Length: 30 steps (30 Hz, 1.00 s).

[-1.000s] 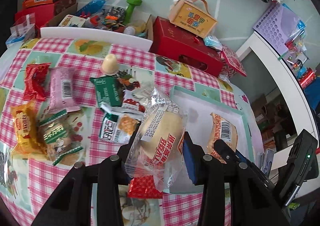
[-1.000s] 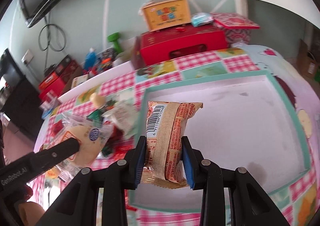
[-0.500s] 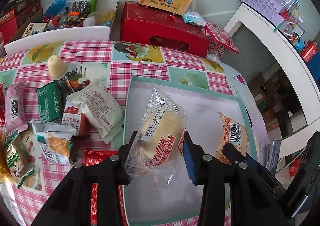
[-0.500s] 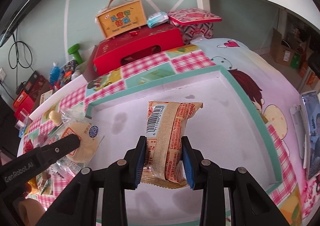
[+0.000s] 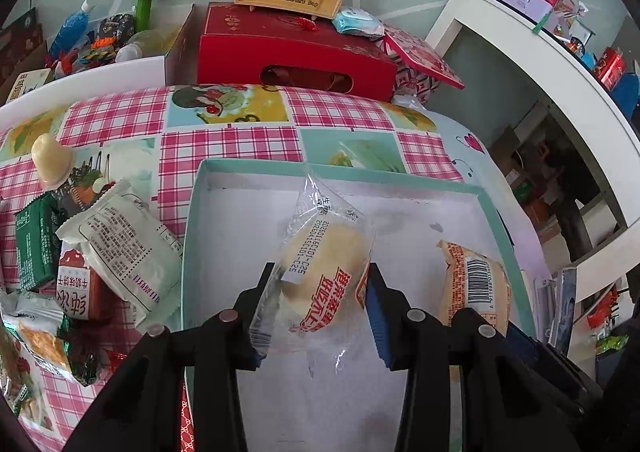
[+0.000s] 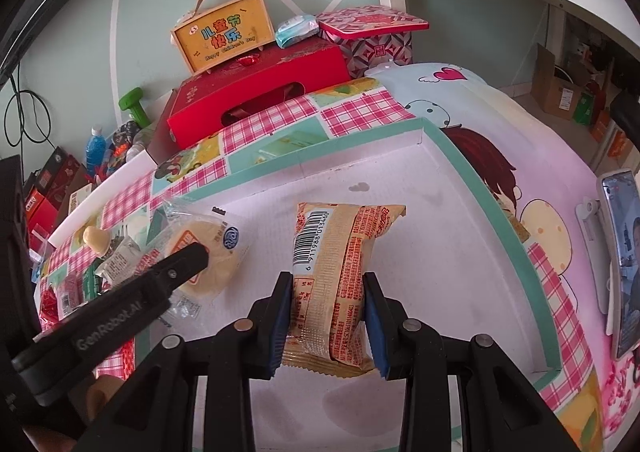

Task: Organize snacks
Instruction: 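Carry the bun in left tool and bread packet in right tool over the tray, then open left tool to drop the bun while right tool releases the bread packet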

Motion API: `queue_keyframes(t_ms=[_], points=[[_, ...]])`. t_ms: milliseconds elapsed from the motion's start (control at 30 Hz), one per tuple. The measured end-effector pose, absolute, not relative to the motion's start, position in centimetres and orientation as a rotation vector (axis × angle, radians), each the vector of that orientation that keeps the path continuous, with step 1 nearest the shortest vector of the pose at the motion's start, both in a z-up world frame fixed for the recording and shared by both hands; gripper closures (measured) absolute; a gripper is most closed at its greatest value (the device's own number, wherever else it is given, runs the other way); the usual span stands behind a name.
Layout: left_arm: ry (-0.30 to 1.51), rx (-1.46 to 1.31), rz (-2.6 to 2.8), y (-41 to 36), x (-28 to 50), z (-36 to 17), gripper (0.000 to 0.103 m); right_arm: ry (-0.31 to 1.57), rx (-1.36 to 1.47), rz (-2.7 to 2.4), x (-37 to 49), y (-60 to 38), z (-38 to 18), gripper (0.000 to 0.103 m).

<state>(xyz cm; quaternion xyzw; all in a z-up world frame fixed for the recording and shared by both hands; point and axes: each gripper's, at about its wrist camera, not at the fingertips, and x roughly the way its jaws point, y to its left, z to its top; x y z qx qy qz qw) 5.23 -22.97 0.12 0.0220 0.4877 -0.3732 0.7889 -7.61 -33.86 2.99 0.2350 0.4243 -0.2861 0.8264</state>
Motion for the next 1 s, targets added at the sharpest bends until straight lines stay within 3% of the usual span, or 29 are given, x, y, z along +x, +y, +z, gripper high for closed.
queue_keyframes(t_ms=[700, 833, 1000], points=[[1.133, -0.092, -0.746, -18.8, 4.1, -0.9, 0.057, 0.896, 0.493, -0.62, -7.9, -33.8, 3.3, 0.066], [1.119, -0.086, -0.719, -18.2, 4.2, -0.2, 0.027, 0.894, 0.489, -0.631, -7.9, -33.8, 3.3, 0.065], [1.081, -0.057, -0.707, -17.9, 4.2, 1.8, 0.022, 0.892, 0.5, -0.635, -8.1, -34.0, 3.4, 0.064]])
